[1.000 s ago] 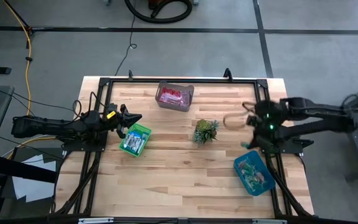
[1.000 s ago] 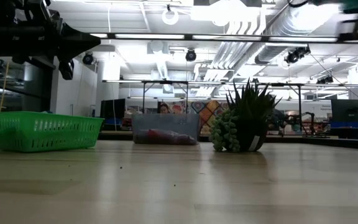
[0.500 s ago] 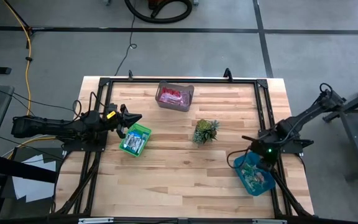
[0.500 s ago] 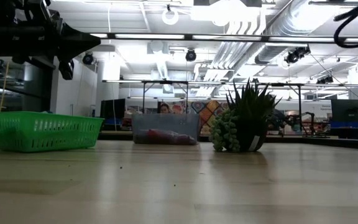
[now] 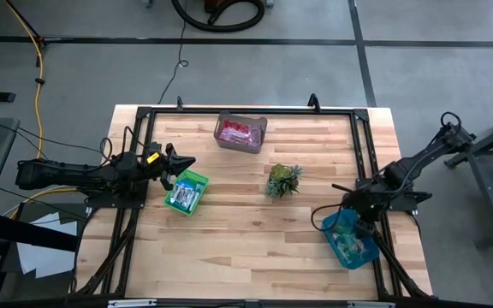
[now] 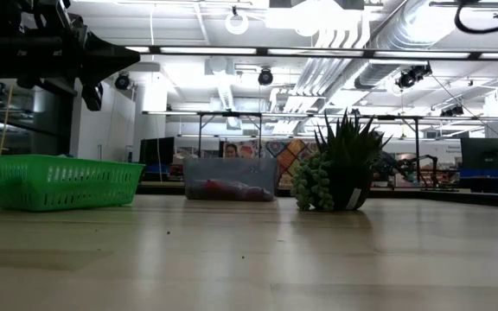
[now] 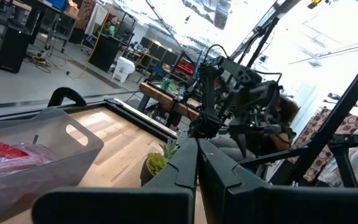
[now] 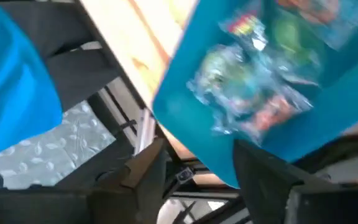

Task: Sort candy
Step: Return to Home Position

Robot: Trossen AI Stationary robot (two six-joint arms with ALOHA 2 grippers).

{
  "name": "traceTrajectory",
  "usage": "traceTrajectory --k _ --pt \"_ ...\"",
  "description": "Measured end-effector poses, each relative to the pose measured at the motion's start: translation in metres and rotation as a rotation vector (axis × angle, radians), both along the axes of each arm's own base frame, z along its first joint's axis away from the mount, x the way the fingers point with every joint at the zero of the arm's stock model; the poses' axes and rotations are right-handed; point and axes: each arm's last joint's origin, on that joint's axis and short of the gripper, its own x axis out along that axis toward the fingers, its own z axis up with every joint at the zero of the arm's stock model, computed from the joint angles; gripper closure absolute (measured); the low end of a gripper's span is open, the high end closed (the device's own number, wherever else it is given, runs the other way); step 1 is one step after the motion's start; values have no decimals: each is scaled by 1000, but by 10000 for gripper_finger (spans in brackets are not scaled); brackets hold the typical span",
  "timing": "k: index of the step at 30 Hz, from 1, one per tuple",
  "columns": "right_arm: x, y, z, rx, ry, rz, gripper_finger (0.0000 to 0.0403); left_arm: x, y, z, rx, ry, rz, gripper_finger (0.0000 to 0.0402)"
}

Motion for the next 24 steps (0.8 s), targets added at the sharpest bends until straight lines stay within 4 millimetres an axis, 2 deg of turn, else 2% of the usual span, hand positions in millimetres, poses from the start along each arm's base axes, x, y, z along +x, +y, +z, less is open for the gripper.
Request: traceTrajectory --k 5,8,12,15,19,24 --pt "11 3 8 20 -171 11 209 0 0 0 0 0 0 401" --pt "24 3 16 -17 -393 -29 208 0 0 0 0 0 0 401" --pt "44 -3 33 -171 -782 -80 208 0 0 0 0 0 0 401" --pt "56 -15 44 -351 -969 -177 208 0 0 0 0 0 0 401" --pt "65 -42 49 -581 -1033 -320 216 0 0 0 0 0 0 401" --pt "69 -81 49 -739 -996 -421 233 0 0 0 0 0 0 401"
